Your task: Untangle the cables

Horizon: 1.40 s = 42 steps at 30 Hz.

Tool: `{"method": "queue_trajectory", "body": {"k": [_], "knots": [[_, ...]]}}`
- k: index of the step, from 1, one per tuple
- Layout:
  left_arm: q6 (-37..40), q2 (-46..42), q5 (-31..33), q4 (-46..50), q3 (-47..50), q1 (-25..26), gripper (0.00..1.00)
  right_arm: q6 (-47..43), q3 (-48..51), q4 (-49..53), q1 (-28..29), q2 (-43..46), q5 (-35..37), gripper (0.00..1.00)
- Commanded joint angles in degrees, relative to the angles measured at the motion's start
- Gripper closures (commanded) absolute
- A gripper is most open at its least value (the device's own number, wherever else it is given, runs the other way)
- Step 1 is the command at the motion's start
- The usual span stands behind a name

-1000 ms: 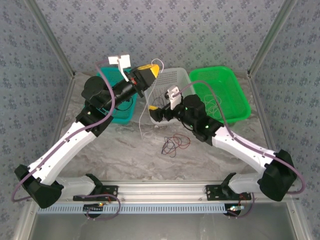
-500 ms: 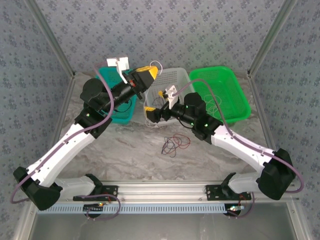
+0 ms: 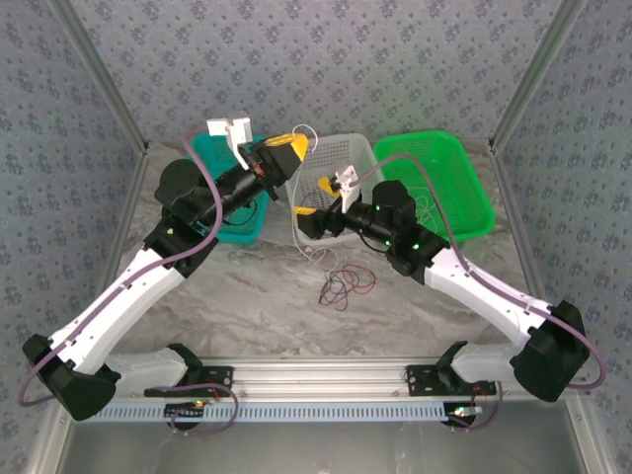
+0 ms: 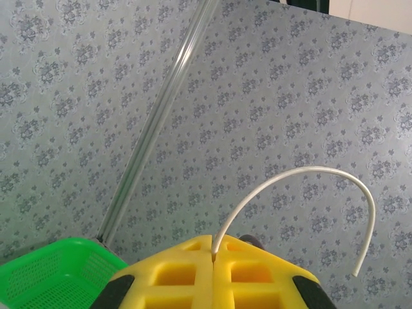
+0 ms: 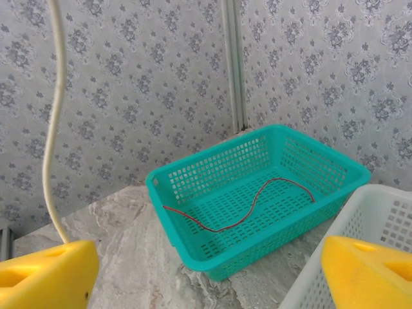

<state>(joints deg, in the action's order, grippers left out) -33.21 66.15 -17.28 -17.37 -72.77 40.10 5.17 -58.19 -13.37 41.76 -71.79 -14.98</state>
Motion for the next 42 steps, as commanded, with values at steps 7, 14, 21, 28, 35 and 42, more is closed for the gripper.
{"method": "queue_trajectory", "body": {"k": [7,14,21,28,35,42], "knots": [[1.2,0.43,1.19,-0.78,0.09,-1.26,1.0,0.81,2.39,1.58,-0.23,3.59,-0.5,0.11],[-0.27,2.4,0.34,-2.02,-0.62,-1.25,1.0,1.07,1.5,0.91,-0.2,2.38,-2.22,0.11],[-2.21,2.9,-0.61,-3.71,-0.41,-1.25,1.0,1.81,0.64,-0.46,-0.15,0.72,-2.94,0.1],[-5.54,3.55,-2.32,-6.44,0.06,-1.19,1.0,2.18,-1.02,-2.6,-0.17,-2.64,-1.9,0.12],[-5.82,2.86,-1.88,-7.16,0.74,-1.27,1.0,2.86,-3.53,-1.6,-0.55,-5.54,-4.06,0.53],[-2.47,-0.66,1.34,-3.4,2.21,-1.75,0.94,-0.75,-5.58,9.37,-1.26,-1.8,-1.63,0.97]]}}
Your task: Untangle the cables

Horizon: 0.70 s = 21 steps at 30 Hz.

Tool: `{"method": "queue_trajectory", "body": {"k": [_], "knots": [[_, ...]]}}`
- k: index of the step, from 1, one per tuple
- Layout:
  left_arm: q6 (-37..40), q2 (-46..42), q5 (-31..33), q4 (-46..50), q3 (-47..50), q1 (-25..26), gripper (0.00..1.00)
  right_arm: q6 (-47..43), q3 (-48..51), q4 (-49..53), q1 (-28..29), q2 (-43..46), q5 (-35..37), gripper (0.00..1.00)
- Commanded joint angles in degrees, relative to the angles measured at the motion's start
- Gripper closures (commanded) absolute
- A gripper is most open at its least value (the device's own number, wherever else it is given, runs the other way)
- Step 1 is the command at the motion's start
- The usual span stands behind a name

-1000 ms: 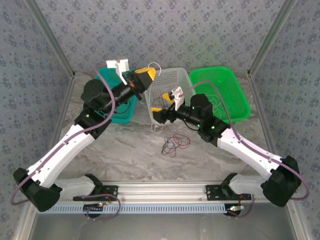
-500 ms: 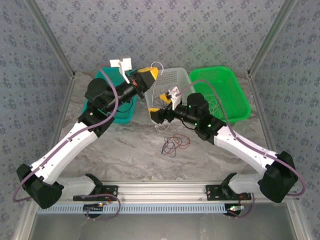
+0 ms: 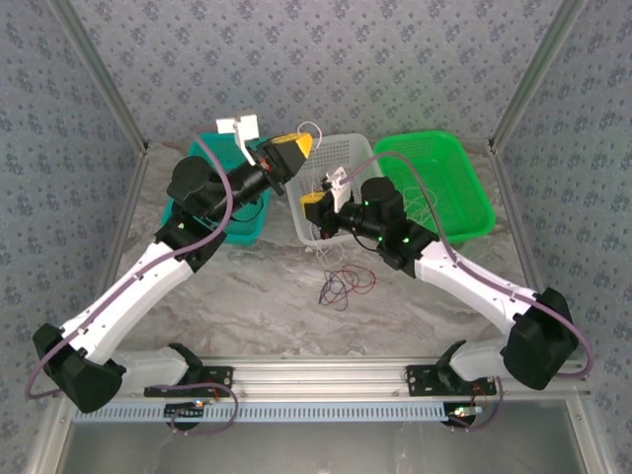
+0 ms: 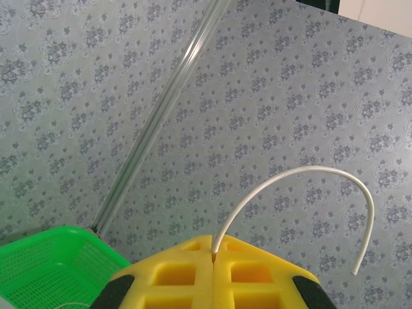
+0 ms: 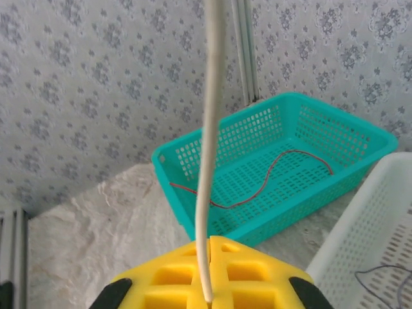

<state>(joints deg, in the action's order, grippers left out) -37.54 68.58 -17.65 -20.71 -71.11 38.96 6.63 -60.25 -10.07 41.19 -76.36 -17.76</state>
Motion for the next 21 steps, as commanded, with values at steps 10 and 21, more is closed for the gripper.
{"method": "queue_trajectory", "body": {"k": [10,21], "knots": [[2.32,-6.6,6.78,5.26,5.6,-1.86,0.12,-11.32,-24.81,40.8,-17.63,2.67,5.73,1.0],[1.96,-8.1,8.19,6.82,9.61,-2.11,0.02,-16.76,-37.39,53.7,-34.32,-12.33,11.58,1.0]]}}
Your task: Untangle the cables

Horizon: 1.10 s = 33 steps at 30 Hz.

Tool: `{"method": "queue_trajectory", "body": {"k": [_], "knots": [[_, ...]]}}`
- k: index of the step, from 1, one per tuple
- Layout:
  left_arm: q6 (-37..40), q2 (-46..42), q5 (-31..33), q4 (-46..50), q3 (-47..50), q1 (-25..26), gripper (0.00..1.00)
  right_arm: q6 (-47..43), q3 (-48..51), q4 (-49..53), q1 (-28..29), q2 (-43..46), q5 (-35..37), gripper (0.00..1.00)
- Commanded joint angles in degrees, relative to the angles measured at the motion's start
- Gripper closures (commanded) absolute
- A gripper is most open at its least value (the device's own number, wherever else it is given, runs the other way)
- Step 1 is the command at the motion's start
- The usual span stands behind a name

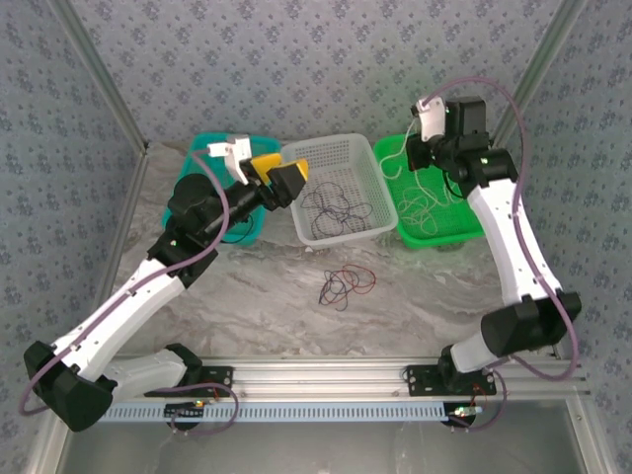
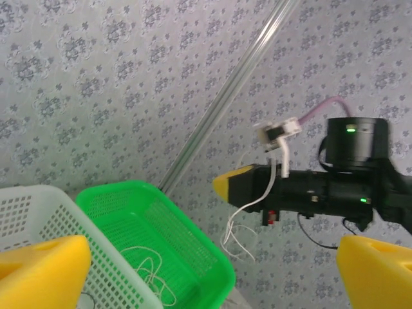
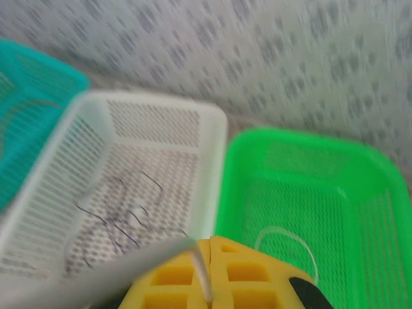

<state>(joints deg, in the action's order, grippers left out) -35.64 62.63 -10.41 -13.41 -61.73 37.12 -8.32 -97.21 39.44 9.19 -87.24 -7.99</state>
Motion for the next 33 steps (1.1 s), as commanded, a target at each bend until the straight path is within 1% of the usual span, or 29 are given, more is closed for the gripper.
{"method": "queue_trajectory", "body": {"k": [1,5,8,12,13,15,16,17,18,19,20,22,25,29,33], "knots": [[-0.04,-2.32,1.08,-0.28,0.65,-0.33,0.02,-1.66,-0.4,3.88,-3.09,-2.85,1.66,1.0],[-0.5,-3.26,1.75,-0.56,2.85,-0.32,0.02,-1.54,0.59,3.47,-5.19,-7.92,3.19,1.0],[-0.79,-3.98,2.23,0.0,4.77,-0.33,0.01,-0.72,2.0,2.32,-6.95,-11.64,5.99,1.0],[-1.11,-5.12,3.18,0.56,7.6,-0.47,0.01,0.89,1.5,2.8,-8.38,-16.43,8.97,1.0],[-1.26,-5.32,3.43,0.68,8.21,-0.46,0.01,1.55,1.13,3.57,-8.53,-17.77,9.44,0.98],[-1.59,-5.75,4.02,0.75,9.34,-0.41,0.01,2.58,-0.95,6.36,-8.67,-20.8,10.04,0.88],[-1.78,-5.85,4.23,0.84,10.21,-0.47,0.01,3.58,-2.28,7.9,-8.66,-22.9,11.58,0.76],[-1.99,-6.02,4.35,1.02,10.74,-0.55,0.01,4.64,-3.48,9.27,-8.62,-24.67,13.63,0.6],[-2.15,-6.12,4.42,1.38,11.3,-0.52,0.01,6.05,-4.89,11.24,-8.64,-26.49,15.73,0.4],[-2.32,-6.23,4.65,1.98,11.7,-0.54,0.01,7.15,-6.48,13.37,-8.67,-28.11,16.98,0.31],[-2.43,-6.36,4.83,2.75,12.18,-0.56,0.01,7.7,-7.45,14.71,-8.67,-29.04,17.72,0.26],[-2.8,-6.46,5.03,4.31,13.12,-0.51,0.01,8.73,-8.26,16.29,-8.64,-29.85,19.16,0.21],[-3.8,-6.56,5.79,5.77,14.97,-0.48,0.01,10.17,-6.79,16.15,-8.58,-28.06,19.67,0.19],[-4.66,-6.14,5.82,7.06,17.25,-0.47,0.01,11.9,-1.95,13.47,-8.42,-23.01,18.27,0.18],[-3.75,-5.69,5.92,10.34,18.42,-0.12,0.01,11.95,4.29,9.52,-7.12,-15.09,14.1,0.18]]}}
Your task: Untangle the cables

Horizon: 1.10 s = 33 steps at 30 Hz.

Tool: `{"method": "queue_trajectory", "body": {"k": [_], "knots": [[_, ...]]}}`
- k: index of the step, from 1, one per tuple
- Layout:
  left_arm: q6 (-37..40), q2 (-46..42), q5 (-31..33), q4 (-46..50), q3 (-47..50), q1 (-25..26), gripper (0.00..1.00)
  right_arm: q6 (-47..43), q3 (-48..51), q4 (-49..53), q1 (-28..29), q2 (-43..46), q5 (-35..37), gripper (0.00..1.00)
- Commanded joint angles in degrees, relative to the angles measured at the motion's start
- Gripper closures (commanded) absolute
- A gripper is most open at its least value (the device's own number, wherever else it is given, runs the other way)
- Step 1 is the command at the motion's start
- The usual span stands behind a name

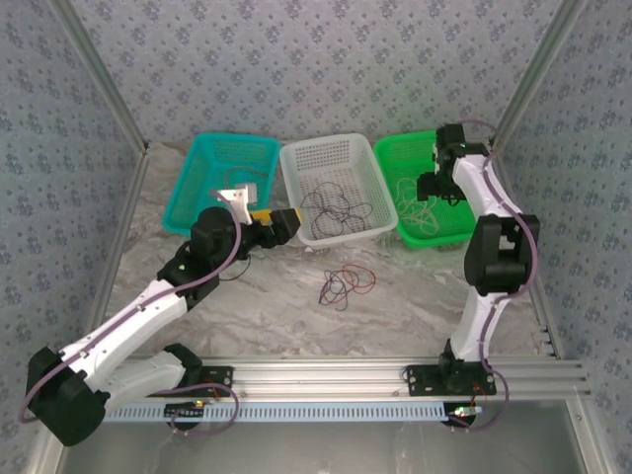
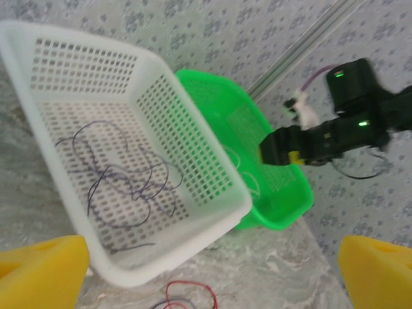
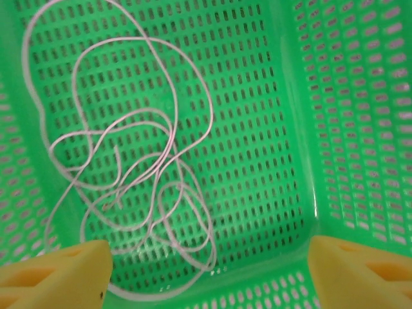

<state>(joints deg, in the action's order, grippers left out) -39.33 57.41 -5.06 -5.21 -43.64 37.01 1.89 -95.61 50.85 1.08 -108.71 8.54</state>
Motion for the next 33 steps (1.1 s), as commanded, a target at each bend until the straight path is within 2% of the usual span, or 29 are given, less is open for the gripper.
{"method": "queue_trajectory", "body": {"k": [1,7,11,15,19,25,33], "knots": [[0.19,-0.37,0.66,2.74,0.79,0.19,0.01,1.51,4.68,-3.19,1.7,9.41,-3.63,0.17],[1.33,1.61,1.53,6.65,3.1,2.3,0.02,1.85,18.07,-9.7,6.13,27.48,-11.37,0.16],[2.33,3.21,2.46,8.29,4.64,4.82,0.07,6.22,26.66,-11.66,11.24,35.14,-19.15,0.24],[2.37,4.32,2.27,7.85,6.14,6.8,0.17,9.38,35.6,-13.87,21.85,36.94,-14.78,0.24],[4.11,6.53,-0.66,8.59,7.15,9.12,0.3,14.09,44.29,-22.36,27.42,37.89,-14.96,0.25],[6.21,13.24,-2.18,8.55,6.62,14.7,0.36,19.82,51.99,-29.91,29.92,41.64,-12.18,0.26],[8.63,23.13,0.31,6.95,4.9,17.55,0.41,21.48,56.57,-28.67,29.98,47.36,-9.03,0.23]]}}
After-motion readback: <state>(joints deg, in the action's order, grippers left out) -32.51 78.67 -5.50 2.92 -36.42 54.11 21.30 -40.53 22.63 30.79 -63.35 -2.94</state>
